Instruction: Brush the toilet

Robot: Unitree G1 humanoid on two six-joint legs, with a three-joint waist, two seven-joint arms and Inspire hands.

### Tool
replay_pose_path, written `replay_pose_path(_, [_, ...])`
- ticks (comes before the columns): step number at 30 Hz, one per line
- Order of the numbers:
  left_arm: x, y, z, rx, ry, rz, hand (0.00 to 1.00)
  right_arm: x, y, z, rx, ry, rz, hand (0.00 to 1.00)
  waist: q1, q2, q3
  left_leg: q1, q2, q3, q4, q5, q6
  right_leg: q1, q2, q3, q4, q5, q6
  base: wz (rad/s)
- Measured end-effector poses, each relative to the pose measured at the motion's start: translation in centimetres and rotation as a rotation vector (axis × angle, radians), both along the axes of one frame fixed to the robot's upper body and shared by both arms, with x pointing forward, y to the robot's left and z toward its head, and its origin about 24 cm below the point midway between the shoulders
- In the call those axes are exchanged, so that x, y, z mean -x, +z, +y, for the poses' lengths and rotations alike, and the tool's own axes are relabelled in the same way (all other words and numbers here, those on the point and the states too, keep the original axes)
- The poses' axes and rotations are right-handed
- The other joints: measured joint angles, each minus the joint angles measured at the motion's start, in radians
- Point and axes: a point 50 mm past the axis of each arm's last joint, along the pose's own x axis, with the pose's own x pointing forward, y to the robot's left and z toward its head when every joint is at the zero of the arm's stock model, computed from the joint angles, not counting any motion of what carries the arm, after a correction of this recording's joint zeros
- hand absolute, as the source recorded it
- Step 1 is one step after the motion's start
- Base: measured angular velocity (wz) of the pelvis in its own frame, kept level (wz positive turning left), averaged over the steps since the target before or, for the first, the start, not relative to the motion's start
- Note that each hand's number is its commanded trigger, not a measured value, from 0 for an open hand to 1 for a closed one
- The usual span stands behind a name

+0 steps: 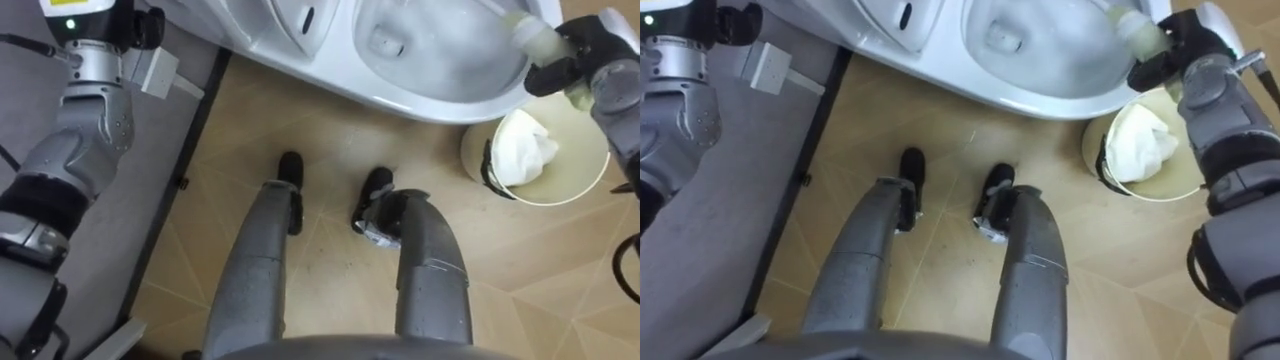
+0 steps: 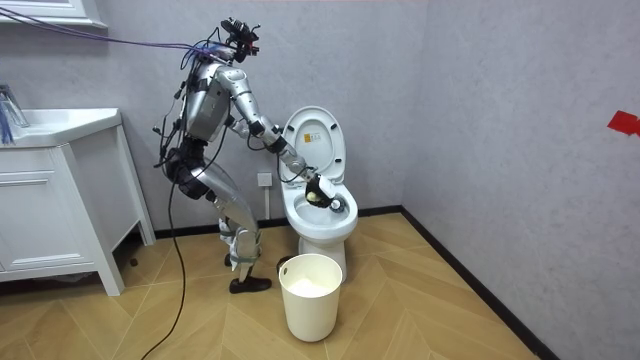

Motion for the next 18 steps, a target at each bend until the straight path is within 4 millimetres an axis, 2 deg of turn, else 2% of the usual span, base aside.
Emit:
replay_pose_path(4, [-0.2, 0.1, -0.1, -0.024, -0.003, 0.017, 0.0, -0.1, 0.0, 0.0, 0.046, 0.016, 0.009, 1.0, 0.005, 0.008, 0.0012, -0.001, -0.002, 0.002, 0.0, 0.003, 0.004, 0.003, -0.005, -0.005, -0.001, 0.0, -0.002, 0.02])
replay_pose_path(10, [-0.5, -0.5, -1.0, -0.018, -0.012, 0.078, 0.0, -0.6, 0.9, 0.7, 0.37, 0.17, 0.059, 1.0, 0.04, 0.047, 0.001, 0.019, 0.001, 0.003, -0.001, 0.002, 0.006, 0.023, 0.001, -0.004, -0.016, 0.005, 0.0, -0.06])
replay_pose_path(12, [-0.5, -0.7, -1.2, -0.018, -0.017, 0.104, 0.0, -0.8, 0.9, 1.3, 0.501, 0.24, 0.09, 1.0, 0.056, 0.056, 0.0017, 0.031, 0.006, 0.008, -0.002, 0.001, 0.005, 0.032, 0.004, -0.002, -0.02, 0.009, 0.005, -0.11])
replay_pose_path(14, [-0.5, -0.9, -1.2, -0.022, -0.021, 0.131, 0.0, -0.6, 0.3, 2.9, 0.671, 0.377, 0.154, 1.0, 0.075, 0.064, 0.0006, 0.05, 0.02, 0.011, -0.007, -0.007, 0.0, 0.055, 0.021, -0.001, -0.04, 0.01, 0.003, -0.15])
replay_pose_path(16, [-0.4, -1.1, -1.3, -0.025, -0.026, 0.135, 0.0, -0.3, 0.0, 4.1, 0.781, 0.463, 0.183, 1.0, 0.088, 0.065, -0.0001, 0.058, 0.025, 0.01, -0.017, -0.01, 0.001, 0.062, 0.032, -0.001, -0.054, 0.013, 0.001, -0.1])
replay_pose_path(18, [-0.2, -1.4, -1.2, -0.021, -0.023, 0.14, 0.0, 0.2, 0.4, 5.1, 0.868, 0.519, 0.169, 1.0, 0.093, 0.071, -0.0034, 0.061, 0.038, 0.01, -0.018, -0.013, -0.008, 0.071, 0.044, -0.002, -0.069, 0.014, -0.002, -0.07])
